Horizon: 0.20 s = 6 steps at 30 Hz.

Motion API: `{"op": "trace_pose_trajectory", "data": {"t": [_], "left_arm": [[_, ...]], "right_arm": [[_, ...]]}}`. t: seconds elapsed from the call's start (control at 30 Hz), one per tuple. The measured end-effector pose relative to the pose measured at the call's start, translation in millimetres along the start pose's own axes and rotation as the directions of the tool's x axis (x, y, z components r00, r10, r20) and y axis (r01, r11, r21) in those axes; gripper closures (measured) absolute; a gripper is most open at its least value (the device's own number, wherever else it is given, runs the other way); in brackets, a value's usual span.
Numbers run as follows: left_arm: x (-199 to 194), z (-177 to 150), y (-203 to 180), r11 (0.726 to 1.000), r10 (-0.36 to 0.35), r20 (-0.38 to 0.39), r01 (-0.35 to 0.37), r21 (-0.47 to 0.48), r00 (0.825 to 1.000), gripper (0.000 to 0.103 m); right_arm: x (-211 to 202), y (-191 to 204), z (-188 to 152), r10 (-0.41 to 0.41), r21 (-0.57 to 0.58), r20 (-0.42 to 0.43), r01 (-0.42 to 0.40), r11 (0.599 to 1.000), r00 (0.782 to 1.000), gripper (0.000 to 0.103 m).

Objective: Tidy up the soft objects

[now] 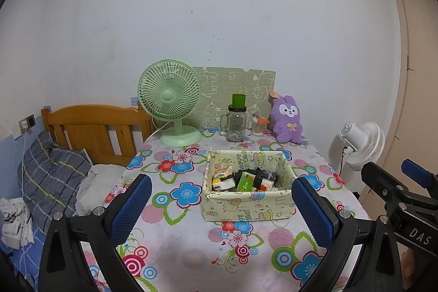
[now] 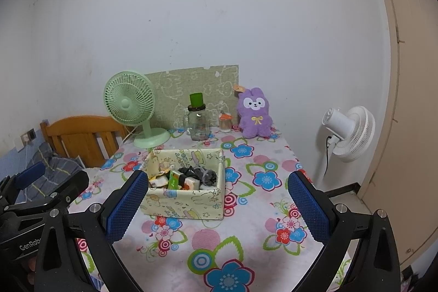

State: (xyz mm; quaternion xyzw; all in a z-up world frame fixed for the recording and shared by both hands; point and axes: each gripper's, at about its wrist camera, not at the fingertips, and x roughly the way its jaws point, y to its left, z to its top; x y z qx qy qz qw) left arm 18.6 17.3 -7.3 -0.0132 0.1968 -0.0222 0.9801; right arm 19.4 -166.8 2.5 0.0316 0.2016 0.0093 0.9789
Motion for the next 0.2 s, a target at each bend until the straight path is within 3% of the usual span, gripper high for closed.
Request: {"op": "trace_pose_trajectory", "data": {"t": [0.2], "left_arm": [[2.6,0.4,-2.4,1.0,-0.003,-0.004,0.003,0.006,1.0,0.0]], "right_arm": [[1.0,-2.1,-0.9,-0.009,0.007,-0.001,0.009,1.0,1.0,0.0]]}}
